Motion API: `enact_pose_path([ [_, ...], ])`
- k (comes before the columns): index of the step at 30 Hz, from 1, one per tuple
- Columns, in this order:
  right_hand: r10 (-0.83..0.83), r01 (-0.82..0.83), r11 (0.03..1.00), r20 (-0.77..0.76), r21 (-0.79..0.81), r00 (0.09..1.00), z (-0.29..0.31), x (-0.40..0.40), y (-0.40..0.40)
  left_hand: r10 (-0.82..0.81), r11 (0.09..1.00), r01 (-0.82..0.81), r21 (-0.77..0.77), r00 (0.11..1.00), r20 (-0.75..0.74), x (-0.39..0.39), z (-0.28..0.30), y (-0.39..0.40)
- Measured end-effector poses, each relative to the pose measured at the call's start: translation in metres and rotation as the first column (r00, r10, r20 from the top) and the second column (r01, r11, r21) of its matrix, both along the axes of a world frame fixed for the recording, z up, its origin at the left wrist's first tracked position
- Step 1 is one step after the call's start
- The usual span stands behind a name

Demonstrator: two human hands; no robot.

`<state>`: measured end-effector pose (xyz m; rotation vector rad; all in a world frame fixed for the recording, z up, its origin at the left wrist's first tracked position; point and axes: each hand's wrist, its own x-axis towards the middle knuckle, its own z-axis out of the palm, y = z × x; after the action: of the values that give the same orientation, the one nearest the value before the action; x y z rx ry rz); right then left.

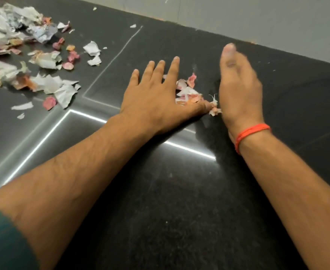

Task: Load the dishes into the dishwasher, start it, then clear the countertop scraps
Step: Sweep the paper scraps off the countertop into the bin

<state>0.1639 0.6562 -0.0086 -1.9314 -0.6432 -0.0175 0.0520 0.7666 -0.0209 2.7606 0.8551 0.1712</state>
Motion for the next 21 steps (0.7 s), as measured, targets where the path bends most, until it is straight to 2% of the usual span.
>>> enact_pose_path([
  [2, 0.048, -0.048, 0.999, 0.042, -0.010, 0.998, -0.004, -0.002, 0.002, 0.021, 1.000, -0.021, 0.006, 0.998, 0.058, 0.011, -0.003, 0.007],
  [6, 0.106, -0.083, 0.980, 0.121, -0.182, 0.987, -0.010, -0.002, 0.006, 0.036, 0.997, -0.045, 0.058, 0.988, 0.151, 0.016, -0.005, 0.012],
  [8, 0.128, -0.085, 0.963, 0.159, -0.255, 0.979, -0.010, -0.004, 0.008, 0.031, 0.999, -0.022, -0.041, 0.971, 0.238, 0.012, -0.001, 0.012],
  [9, 0.143, -0.085, 0.949, 0.176, -0.303, 0.974, -0.010, -0.005, 0.007, 0.050, 0.989, 0.002, -0.150, 0.939, 0.340, 0.009, 0.002, 0.011],
  [11, 0.180, -0.083, 0.913, 0.211, -0.400, 0.961, -0.009, -0.009, 0.008, 0.180, 0.939, 0.034, -0.341, 0.799, 0.574, -0.005, 0.010, 0.010],
  [13, 0.206, -0.069, 0.866, 0.228, -0.495, 0.952, -0.009, -0.010, 0.011, 0.288, 0.923, -0.008, -0.386, 0.680, 0.674, -0.032, 0.015, 0.005],
  [14, 0.225, -0.055, 0.838, 0.252, -0.543, 0.941, -0.008, -0.009, 0.012, 0.293, 0.930, -0.038, -0.364, 0.676, 0.677, -0.051, 0.017, 0.000],
  [16, 0.264, -0.044, 0.792, 0.277, -0.608, 0.924, -0.009, -0.008, 0.014, 0.266, 0.951, -0.089, -0.297, 0.725, 0.635, -0.103, 0.020, -0.008],
  [18, 0.261, -0.032, 0.770, 0.269, -0.637, 0.927, -0.008, -0.008, 0.018, 0.314, 0.948, -0.215, -0.235, 0.756, 0.574, -0.166, 0.022, -0.004],
  [21, 0.243, -0.003, 0.749, 0.271, -0.662, 0.931, -0.021, 0.000, 0.022, 0.552, 0.818, -0.550, -0.167, 0.673, 0.492, -0.269, 0.023, 0.026],
])
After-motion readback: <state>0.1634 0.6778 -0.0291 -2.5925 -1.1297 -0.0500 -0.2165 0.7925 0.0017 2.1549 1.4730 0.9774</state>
